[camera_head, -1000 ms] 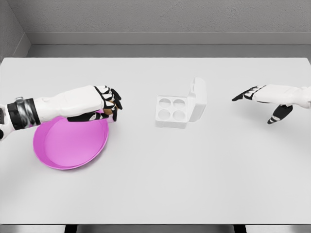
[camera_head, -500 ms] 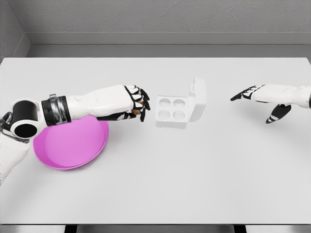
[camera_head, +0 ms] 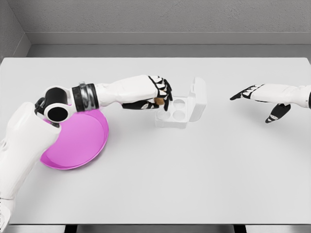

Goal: Pack egg into the box and close the box lid

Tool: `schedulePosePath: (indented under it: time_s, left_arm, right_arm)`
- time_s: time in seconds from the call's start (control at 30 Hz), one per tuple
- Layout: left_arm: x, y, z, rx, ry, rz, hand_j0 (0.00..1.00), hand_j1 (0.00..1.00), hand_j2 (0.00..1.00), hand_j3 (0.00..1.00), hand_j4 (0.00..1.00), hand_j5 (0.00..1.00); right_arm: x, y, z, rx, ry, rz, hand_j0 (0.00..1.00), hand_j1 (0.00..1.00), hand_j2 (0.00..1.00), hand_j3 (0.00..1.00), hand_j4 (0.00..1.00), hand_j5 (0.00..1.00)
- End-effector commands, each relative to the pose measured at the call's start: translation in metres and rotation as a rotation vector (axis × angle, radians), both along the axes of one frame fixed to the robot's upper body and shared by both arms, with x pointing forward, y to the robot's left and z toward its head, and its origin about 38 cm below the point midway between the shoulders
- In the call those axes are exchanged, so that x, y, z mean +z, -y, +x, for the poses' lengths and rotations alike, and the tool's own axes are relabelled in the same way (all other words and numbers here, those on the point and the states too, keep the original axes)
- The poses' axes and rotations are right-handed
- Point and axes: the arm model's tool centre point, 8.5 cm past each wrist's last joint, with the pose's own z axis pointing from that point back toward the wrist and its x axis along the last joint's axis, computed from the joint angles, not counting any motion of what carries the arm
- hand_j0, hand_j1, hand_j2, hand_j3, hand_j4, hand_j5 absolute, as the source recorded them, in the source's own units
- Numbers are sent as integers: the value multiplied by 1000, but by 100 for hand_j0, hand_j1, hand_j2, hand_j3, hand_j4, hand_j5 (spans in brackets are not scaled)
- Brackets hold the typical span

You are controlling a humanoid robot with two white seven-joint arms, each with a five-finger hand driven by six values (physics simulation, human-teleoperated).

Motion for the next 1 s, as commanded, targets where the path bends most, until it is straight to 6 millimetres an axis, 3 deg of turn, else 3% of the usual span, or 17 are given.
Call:
schedulePosePath:
  time_s: [0.0,0.3,0.97]
  left_arm:
    - [-6,2,4,2,-60,-54,44,44,44,44,44,44]
    - [5,13,-1,-68,-132,-171,44,44,44,44,44,44]
    - [-13,18,12,-40,-245,-258,45,45,45,45,45,45]
  right_arm:
    - [0,-1,0,0,0,7,100,100,100,100,100,100]
    - [1,-2,1,1,1,8,100,100,100,100,100,100]
    - [2,-2,2,0,5,8,100,100,100,100,100,100]
